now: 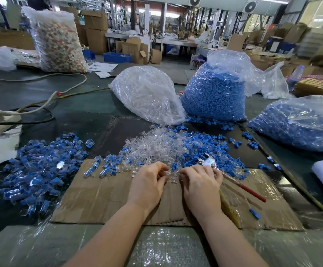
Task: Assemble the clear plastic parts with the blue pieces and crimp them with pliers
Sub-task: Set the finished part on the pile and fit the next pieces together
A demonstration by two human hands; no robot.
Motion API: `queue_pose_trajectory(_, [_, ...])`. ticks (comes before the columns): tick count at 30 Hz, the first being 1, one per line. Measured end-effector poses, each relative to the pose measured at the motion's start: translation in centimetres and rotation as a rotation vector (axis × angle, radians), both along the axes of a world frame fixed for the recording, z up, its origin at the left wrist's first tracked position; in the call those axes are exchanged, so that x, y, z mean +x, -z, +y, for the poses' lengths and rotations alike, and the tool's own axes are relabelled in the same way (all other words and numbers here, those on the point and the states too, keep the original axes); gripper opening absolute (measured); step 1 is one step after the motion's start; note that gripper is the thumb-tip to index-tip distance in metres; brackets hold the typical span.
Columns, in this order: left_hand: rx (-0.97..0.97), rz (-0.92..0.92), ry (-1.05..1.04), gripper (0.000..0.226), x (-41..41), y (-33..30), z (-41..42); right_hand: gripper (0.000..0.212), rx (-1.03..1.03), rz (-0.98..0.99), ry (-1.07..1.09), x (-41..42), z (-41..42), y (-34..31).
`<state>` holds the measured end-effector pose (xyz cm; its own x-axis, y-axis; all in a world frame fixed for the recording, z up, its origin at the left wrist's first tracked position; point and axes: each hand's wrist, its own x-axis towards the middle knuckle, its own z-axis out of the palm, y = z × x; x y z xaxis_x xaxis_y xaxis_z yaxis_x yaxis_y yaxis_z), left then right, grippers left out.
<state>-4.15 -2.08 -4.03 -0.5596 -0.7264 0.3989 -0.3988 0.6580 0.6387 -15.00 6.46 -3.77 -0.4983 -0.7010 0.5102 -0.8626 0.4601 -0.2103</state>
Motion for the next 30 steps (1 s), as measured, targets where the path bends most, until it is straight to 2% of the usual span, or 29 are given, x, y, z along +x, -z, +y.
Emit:
queue_pose_trajectory(4, [-0.031,0.004,0.001,0.015,0.0,-0.1,0.0,0.019,-0.089,-0.013,0.018,-0.1,0.1,-0.1])
queue_pose_trajectory(8, [0.015,-0.003,0.013,0.018,-0.1,0.1,-0.1,0.020,-0.060,-0.006,0.096,-0.4,0.0,-0.3])
queue_pose_trajectory(14, [0.013,-0.071,0.051,0.017,-0.1,0.1,-0.1,0.029,0.176,-0.026,0.148,-1.1,0.1,-1.1])
queue_pose_trajectory(20, [0.020,-0.064,0.045,0.015,-0.1,0.0,-0.2,0.021,0.290,-0.007,0.138,-1.3,-0.4,-1.8])
queue_pose_trajectory(27, [0.096,-0.028,0.035,0.009,0.0,-0.1,-0.2,0.016,0.290,-0.004,0.122,-1.4,-0.5,-2.0])
queue_pose_trajectory(30, [0.128,-0.001,0.033,0.009,0.0,-0.2,-0.3,0.013,0.194,-0.001,0.111,-1.3,-0.3,-1.9])
